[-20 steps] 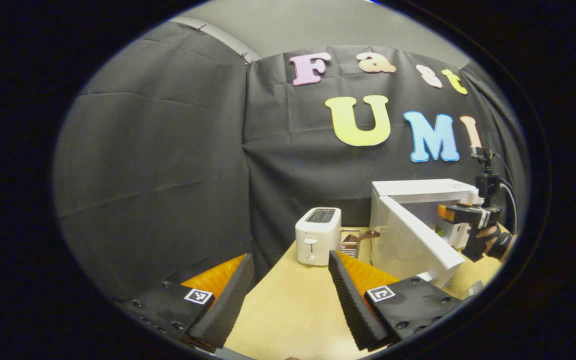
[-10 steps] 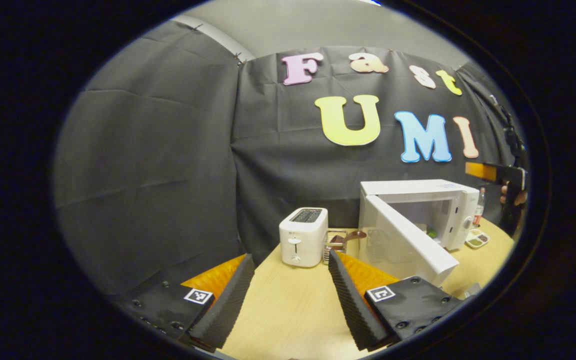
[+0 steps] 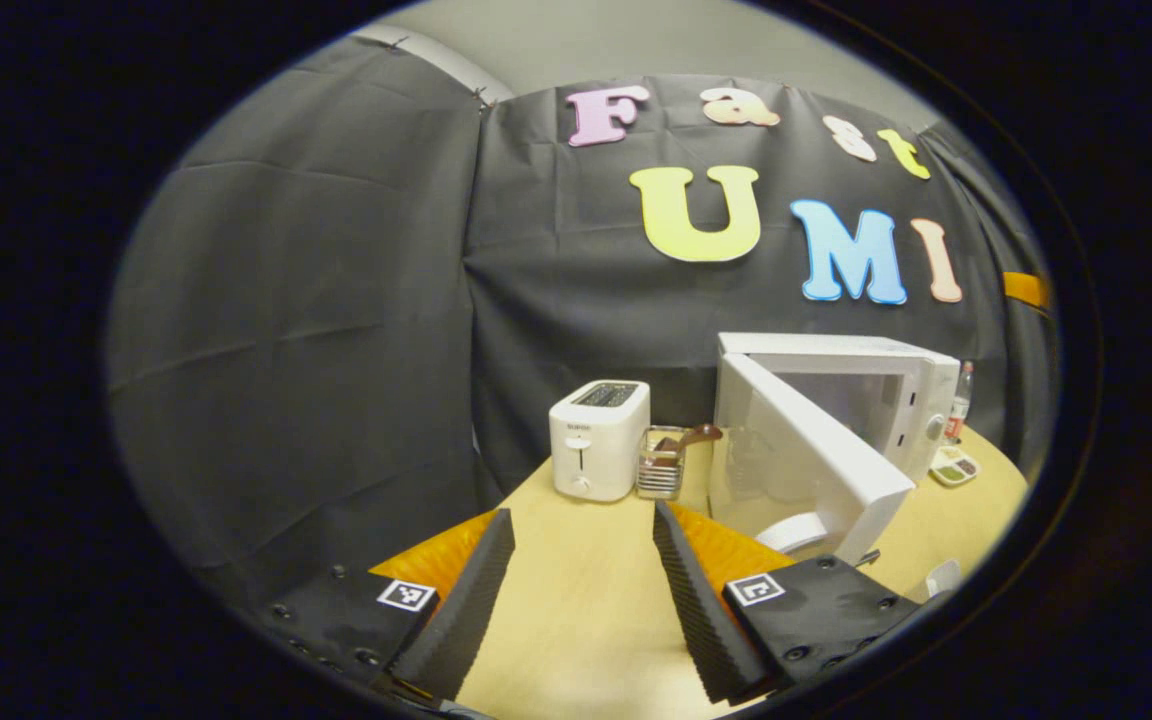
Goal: Open the microwave oven with the left hand, put the food in, and close the microwave oven.
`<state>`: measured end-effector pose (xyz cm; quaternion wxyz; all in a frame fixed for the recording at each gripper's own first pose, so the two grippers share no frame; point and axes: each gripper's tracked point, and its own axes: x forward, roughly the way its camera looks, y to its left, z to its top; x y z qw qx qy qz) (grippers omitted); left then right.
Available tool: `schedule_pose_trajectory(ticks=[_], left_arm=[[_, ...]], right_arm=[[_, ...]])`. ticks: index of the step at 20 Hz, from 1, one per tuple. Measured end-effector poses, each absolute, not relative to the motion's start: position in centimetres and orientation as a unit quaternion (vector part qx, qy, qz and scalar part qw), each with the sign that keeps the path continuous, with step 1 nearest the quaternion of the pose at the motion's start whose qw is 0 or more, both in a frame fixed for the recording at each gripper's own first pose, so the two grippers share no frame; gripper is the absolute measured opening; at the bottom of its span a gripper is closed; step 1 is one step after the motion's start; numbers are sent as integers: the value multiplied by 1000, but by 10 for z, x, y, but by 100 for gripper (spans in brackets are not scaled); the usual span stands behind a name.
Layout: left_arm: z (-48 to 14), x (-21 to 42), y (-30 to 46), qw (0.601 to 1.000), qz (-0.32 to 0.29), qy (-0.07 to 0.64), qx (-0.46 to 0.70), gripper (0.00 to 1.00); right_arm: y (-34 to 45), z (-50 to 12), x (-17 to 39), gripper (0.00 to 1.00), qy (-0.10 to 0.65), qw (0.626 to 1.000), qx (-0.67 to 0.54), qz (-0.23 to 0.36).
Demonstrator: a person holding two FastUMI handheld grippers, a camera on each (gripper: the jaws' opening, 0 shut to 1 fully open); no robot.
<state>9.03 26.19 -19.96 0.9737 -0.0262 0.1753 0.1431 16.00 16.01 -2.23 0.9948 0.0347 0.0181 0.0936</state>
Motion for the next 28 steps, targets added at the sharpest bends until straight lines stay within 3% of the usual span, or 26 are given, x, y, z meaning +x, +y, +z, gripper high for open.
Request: schedule_pose_trajectory(ticks=[1, 6, 7, 8, 10, 28], left_arm=[[-208, 89, 257, 972, 142, 183, -28, 92], [-226, 96, 238, 970, 129, 204, -30, 33], [-229, 102, 232, 970, 123, 207, -28, 31], [-229, 98, 233, 968, 139, 210, -14, 24], [-227, 102, 214, 970, 112, 215, -19, 7], [-205, 170, 42, 976, -101, 192, -7, 7]], right_arm=[[152, -22, 156, 98, 19, 995, 33, 90], [121, -23, 141, 98, 25, 997, 32, 72], [117, -24, 138, 98, 27, 997, 32, 71], [114, -24, 136, 98, 29, 997, 34, 68], [107, -24, 134, 98, 29, 997, 35, 64], [58, -38, 134, 98, 50, 998, 22, 8]])
